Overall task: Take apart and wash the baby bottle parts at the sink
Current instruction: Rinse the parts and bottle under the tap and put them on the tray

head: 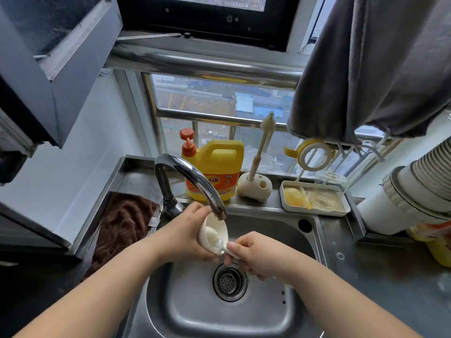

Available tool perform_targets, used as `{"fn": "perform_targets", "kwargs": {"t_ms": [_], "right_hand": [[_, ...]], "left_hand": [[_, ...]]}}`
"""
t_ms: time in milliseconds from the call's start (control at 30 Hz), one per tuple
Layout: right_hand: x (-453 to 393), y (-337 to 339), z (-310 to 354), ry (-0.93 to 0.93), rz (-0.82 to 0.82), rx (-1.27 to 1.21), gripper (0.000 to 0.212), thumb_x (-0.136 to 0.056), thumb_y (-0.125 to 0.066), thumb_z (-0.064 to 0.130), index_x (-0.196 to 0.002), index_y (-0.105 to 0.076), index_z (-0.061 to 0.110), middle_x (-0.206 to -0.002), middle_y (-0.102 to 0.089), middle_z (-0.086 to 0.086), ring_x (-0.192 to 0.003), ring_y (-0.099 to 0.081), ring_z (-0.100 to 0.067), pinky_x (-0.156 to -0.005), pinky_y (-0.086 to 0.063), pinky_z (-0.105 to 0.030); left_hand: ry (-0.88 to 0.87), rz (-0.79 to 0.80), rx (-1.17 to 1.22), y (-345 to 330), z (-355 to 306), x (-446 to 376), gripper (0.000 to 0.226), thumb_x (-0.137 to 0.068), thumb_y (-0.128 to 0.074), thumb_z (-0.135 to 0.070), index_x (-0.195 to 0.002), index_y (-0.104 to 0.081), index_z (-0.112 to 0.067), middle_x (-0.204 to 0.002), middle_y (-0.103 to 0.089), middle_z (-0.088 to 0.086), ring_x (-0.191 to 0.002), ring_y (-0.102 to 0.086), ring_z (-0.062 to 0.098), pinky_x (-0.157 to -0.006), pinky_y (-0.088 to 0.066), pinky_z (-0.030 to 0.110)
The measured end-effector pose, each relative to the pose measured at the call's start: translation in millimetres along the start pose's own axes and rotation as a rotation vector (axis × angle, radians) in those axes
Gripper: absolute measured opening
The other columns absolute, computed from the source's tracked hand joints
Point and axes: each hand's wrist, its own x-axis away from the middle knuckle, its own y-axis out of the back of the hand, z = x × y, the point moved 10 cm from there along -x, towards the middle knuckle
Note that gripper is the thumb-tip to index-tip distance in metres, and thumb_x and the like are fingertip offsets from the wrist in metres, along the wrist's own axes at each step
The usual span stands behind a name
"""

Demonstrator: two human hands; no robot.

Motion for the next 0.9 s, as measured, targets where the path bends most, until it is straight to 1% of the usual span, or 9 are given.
{"fn": "perform_targets", "kwargs": {"t_ms": [67,133,233,300,433,567,700,833,900], "right_hand": [[1.5,13.1,6.5,0.016,-0.081,0.283,0.032,-0.099,-0.042,0.041,-0.089,-0.068,0.023,-0.063,-0.053,0.007,-0.057,-0.049,-0.010,-0.053,-0.038,-0.024],[2.9,30.8,12.6,0.002,-0.191,0.629,0.024,-0.098,-0.045,0.038,-0.100,-0.066,0.025,-0.087,-0.064,0.001,-0.082,-0.060,-0.019,-0.065,-0.041,-0.028],[8.4,54.3,30.7,0.067,-0.423,0.935,0.014,-0.097,-0.047,0.027,-0.102,-0.060,0.030,-0.107,-0.060,0.001,-0.102,-0.058,-0.024,-0.067,-0.031,-0.028],[5.7,55.5,31.2,0.076,-0.443,0.926,0.018,-0.098,-0.046,0.027,-0.108,-0.061,0.028,-0.108,-0.059,0.001,-0.103,-0.058,-0.025,-0.068,-0.030,-0.028],[-4.5,36.0,7.4,-0.026,-0.197,0.733,0.028,-0.100,-0.041,0.038,-0.112,-0.064,0.026,-0.111,-0.065,-0.004,-0.100,-0.061,-0.027,-0.078,-0.046,-0.033],[-7.9,45.0,12.6,-0.016,-0.280,0.756,0.034,-0.101,-0.034,0.041,-0.116,-0.060,0.024,-0.114,-0.063,-0.006,-0.106,-0.058,-0.029,-0.078,-0.041,-0.031],[-8.9,31.9,12.3,0.001,-0.179,0.705,0.035,-0.101,-0.037,0.040,-0.115,-0.062,0.020,-0.110,-0.065,-0.008,-0.101,-0.060,-0.027,-0.075,-0.042,-0.031],[-7.4,48.9,19.7,0.013,-0.323,0.736,0.033,-0.101,-0.035,0.040,-0.109,-0.061,0.022,-0.109,-0.064,-0.006,-0.103,-0.059,-0.028,-0.072,-0.038,-0.030],[-11.3,38.5,13.2,-0.021,-0.236,0.741,0.032,-0.102,-0.036,0.038,-0.113,-0.060,0.021,-0.114,-0.062,-0.009,-0.106,-0.058,-0.029,-0.074,-0.036,-0.029]], "left_hand": [[-0.007,-0.031,0.014,3.6,-1.9,-0.3,0.071,-0.053,-0.086,-0.038,-0.107,-0.042,-0.051,-0.113,-0.049,-0.017,-0.107,-0.048,-0.004,-0.089,-0.039,0.011],[-0.012,-0.029,0.034,1.6,-4.5,1.4,0.071,-0.056,-0.087,-0.028,-0.106,-0.043,-0.049,-0.107,-0.051,-0.024,-0.101,-0.049,-0.011,-0.082,-0.036,0.003],[0.012,-0.022,0.122,-6.1,-2.2,0.7,0.075,-0.055,-0.088,-0.023,-0.116,-0.048,-0.042,-0.111,-0.057,-0.021,-0.104,-0.052,-0.007,-0.086,-0.039,0.005],[0.021,-0.066,0.153,-2.2,-3.2,-0.2,0.076,-0.054,-0.088,-0.024,-0.116,-0.049,-0.043,-0.112,-0.057,-0.020,-0.106,-0.053,-0.005,-0.089,-0.041,0.009],[-0.010,-0.081,0.085,-3.9,-6.3,1.2,0.080,-0.051,-0.088,-0.029,-0.120,-0.048,-0.038,-0.114,-0.054,-0.016,-0.108,-0.051,-0.002,-0.093,-0.042,0.015],[0.007,-0.142,0.118,0.9,-3.6,1.7,0.078,-0.050,-0.089,-0.030,-0.115,-0.048,-0.042,-0.113,-0.055,-0.017,-0.107,-0.052,-0.001,-0.093,-0.043,0.017],[-0.003,-0.137,0.101,2.9,-5.9,1.3,0.076,-0.051,-0.090,-0.027,-0.115,-0.049,-0.037,-0.113,-0.055,-0.015,-0.107,-0.051,-0.002,-0.090,-0.040,0.010],[0.018,-0.175,0.158,4.1,-2.0,0.9,0.072,-0.049,-0.087,-0.032,-0.110,-0.050,-0.044,-0.111,-0.057,-0.015,-0.105,-0.054,0.000,-0.091,-0.044,0.017],[0.004,-0.160,0.150,2.4,-3.5,-1.4,0.075,-0.049,-0.087,-0.031,-0.116,-0.052,-0.036,-0.114,-0.057,-0.014,-0.108,-0.053,0.000,-0.094,-0.043,0.018]]}}
